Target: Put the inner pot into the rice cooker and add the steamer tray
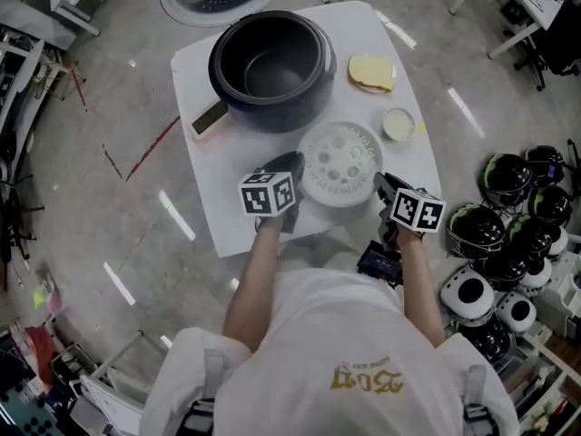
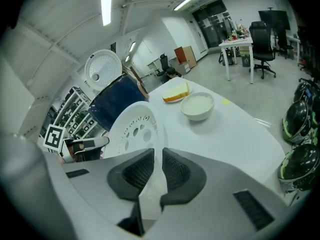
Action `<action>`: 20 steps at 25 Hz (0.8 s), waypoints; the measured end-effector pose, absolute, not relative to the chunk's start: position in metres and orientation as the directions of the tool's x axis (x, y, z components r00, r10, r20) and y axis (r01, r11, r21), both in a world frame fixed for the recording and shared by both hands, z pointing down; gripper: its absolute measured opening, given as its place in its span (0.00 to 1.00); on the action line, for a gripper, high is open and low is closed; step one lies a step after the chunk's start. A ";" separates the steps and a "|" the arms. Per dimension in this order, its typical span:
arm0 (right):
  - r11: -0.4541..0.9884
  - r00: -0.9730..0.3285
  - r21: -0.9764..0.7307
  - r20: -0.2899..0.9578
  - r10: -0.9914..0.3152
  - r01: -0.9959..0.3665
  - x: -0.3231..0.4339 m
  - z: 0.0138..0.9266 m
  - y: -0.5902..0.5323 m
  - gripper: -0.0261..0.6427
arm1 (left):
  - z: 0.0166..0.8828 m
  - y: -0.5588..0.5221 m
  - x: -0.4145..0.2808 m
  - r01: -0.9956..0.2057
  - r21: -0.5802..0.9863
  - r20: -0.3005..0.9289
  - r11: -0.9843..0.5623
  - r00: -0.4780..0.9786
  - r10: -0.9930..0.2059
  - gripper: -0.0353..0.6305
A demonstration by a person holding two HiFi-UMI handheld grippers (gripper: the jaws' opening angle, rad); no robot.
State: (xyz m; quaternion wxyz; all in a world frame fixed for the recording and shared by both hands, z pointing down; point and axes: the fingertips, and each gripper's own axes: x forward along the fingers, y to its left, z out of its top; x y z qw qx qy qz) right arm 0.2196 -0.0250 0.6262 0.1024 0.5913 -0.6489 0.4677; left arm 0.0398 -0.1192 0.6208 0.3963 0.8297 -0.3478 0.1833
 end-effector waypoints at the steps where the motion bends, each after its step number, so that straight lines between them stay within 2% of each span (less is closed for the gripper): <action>1: -0.142 -0.270 -0.486 0.679 -0.683 -0.862 0.220 0.620 -0.025 0.13 | 0.615 -0.120 0.040 -0.717 0.530 0.570 -0.453 0.697 -0.436 0.14; 10: -0.169 -0.202 -0.504 0.600 -0.774 -0.847 0.218 0.571 -0.011 0.12 | 0.564 -0.108 0.038 -0.661 0.538 0.466 -0.524 0.751 -0.468 0.14; 20: -0.075 -0.235 -0.533 0.490 -0.840 -0.843 0.176 0.510 -0.012 0.11 | 0.504 -0.099 -0.009 -0.667 0.506 0.378 -0.547 0.741 -0.555 0.14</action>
